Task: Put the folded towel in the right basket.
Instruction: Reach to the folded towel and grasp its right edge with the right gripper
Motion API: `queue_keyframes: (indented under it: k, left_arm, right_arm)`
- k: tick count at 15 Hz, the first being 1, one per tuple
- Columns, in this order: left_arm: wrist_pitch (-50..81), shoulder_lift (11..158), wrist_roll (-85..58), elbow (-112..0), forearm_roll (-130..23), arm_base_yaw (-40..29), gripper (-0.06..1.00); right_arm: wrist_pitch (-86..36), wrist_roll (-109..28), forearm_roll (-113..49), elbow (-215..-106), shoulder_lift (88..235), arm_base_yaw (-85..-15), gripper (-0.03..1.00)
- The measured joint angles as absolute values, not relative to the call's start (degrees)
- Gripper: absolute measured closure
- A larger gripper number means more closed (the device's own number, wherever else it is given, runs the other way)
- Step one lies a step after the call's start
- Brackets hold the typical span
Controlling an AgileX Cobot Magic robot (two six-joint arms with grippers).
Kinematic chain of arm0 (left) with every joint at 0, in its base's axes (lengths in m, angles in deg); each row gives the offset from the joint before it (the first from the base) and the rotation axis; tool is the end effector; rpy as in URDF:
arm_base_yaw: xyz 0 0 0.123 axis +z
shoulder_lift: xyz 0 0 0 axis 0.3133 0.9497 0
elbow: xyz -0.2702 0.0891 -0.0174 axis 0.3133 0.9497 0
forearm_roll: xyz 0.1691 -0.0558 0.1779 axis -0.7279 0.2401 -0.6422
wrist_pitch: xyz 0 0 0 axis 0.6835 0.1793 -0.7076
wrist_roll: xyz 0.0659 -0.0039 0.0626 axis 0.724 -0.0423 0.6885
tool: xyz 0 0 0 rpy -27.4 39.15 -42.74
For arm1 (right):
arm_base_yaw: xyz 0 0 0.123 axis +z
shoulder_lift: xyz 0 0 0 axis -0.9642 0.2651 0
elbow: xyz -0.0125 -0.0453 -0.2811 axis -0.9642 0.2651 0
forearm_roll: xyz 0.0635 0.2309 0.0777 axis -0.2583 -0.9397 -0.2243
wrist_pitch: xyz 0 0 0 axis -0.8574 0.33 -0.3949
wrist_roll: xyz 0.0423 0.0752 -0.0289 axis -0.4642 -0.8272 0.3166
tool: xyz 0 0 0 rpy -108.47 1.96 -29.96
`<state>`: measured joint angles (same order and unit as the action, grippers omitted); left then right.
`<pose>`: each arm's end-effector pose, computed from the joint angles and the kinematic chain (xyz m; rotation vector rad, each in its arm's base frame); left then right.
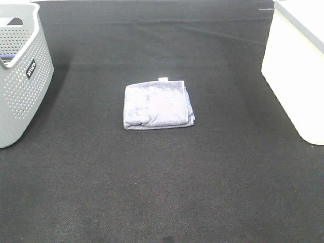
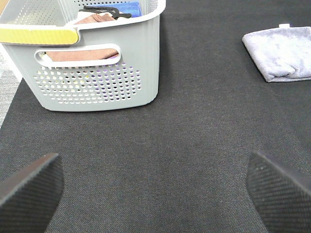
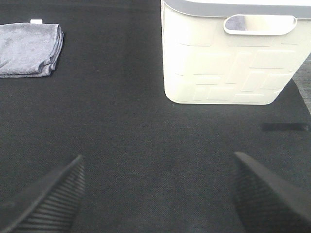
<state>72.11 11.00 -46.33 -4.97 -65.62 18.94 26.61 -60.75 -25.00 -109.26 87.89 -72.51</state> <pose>-0.0054 -0.0025 0.2778 0.0167 2.0333 -0.0126 -0.0067 0.0013 0.2784 -0.0844 2.0328 0.0178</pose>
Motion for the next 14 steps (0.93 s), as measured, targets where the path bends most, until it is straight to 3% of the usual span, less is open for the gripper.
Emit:
queue_keyframes:
  k: [14]
  left_arm:
    - [72.1,11.0,-46.3,-5.0,-65.6,18.9,-0.03]
  right_arm:
    - [26.6,-60.7,-25.0,-109.3,87.9,-72.5,0.20]
